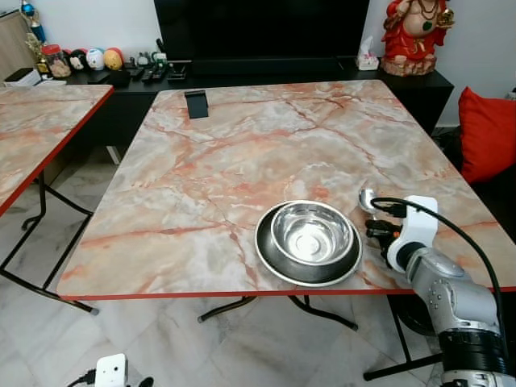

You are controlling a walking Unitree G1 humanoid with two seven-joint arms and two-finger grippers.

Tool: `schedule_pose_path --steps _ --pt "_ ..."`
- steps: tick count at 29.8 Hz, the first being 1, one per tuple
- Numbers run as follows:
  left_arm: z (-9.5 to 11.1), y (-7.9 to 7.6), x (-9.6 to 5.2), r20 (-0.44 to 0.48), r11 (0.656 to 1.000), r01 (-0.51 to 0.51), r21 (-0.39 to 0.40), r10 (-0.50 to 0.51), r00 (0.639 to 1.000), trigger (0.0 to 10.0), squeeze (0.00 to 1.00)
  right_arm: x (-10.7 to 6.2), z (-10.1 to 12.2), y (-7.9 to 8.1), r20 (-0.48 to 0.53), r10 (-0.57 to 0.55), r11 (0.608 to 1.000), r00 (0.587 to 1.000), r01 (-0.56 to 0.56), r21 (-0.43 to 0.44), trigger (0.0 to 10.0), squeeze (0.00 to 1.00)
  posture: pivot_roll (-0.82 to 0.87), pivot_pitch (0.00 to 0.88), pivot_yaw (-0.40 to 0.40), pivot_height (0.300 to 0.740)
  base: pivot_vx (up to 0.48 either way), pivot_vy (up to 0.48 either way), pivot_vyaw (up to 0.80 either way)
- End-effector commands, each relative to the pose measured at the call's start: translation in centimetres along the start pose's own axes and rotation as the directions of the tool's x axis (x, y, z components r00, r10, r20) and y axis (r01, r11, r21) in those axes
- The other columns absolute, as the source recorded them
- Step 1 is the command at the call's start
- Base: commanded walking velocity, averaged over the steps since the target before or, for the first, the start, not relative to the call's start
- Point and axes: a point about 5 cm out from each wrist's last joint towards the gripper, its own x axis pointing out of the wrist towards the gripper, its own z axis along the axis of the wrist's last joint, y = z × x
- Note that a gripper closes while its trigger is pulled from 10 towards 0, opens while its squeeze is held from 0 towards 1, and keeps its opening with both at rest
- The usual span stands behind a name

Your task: Setting the table

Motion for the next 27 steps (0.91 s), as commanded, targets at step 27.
schedule_pose_path --steps 27 --pt "-0.6 0.7 -0.2 -0.038 1.0 -0.003 0.011 0.004 0.999 10.0 0.0 0.7 -1.3 0.7 -0.038 -0.009 1.0 0.999 0.009 -0.008 10.0 0.0 -0.12 0.0 0.057 0.707 0.0 0.0 0.0"
